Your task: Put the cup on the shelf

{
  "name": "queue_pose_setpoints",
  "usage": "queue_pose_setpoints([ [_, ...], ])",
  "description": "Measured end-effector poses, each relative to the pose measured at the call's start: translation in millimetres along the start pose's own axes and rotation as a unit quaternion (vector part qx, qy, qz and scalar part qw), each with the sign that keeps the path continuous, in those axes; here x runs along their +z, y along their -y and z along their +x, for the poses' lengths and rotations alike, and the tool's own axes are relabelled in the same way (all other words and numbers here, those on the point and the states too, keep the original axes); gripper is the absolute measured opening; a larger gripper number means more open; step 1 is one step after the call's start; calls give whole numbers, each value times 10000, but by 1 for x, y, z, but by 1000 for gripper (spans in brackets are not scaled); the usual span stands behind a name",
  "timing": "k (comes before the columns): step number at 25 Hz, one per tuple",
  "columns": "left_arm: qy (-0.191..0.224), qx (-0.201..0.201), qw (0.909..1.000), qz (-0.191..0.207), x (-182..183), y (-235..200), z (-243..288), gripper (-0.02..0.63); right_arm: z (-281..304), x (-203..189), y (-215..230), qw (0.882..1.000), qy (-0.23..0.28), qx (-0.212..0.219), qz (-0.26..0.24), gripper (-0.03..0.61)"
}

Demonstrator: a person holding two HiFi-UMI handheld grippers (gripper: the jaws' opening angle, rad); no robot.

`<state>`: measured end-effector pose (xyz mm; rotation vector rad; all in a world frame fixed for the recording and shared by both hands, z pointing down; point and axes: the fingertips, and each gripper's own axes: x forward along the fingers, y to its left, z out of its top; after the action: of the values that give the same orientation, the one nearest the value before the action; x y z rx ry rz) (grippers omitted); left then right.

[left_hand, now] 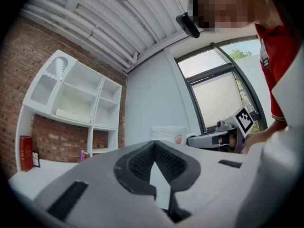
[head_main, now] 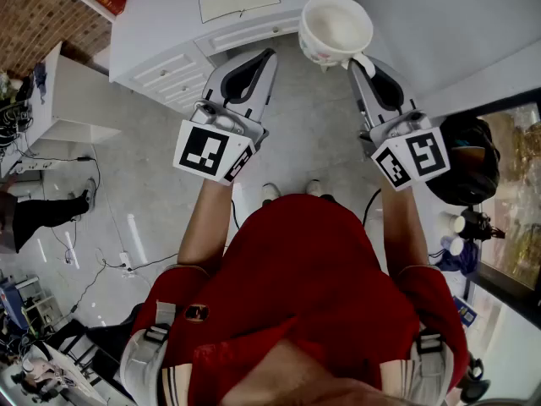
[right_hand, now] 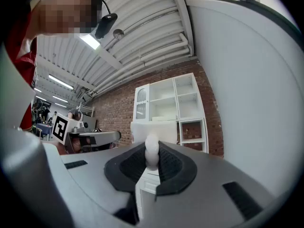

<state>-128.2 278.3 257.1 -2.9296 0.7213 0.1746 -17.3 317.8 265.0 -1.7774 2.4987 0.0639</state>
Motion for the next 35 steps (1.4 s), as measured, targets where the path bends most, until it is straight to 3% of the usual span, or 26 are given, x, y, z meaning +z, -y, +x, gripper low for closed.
queue_pose_setpoints([
  [15,-20,161,9999,43,-3,15,16,3,-17,4,25,9998,139,93,56,35],
  [35,-92,718,9973,112,-10,61,66,3,-53,7,93,9980,288,556,66,35],
])
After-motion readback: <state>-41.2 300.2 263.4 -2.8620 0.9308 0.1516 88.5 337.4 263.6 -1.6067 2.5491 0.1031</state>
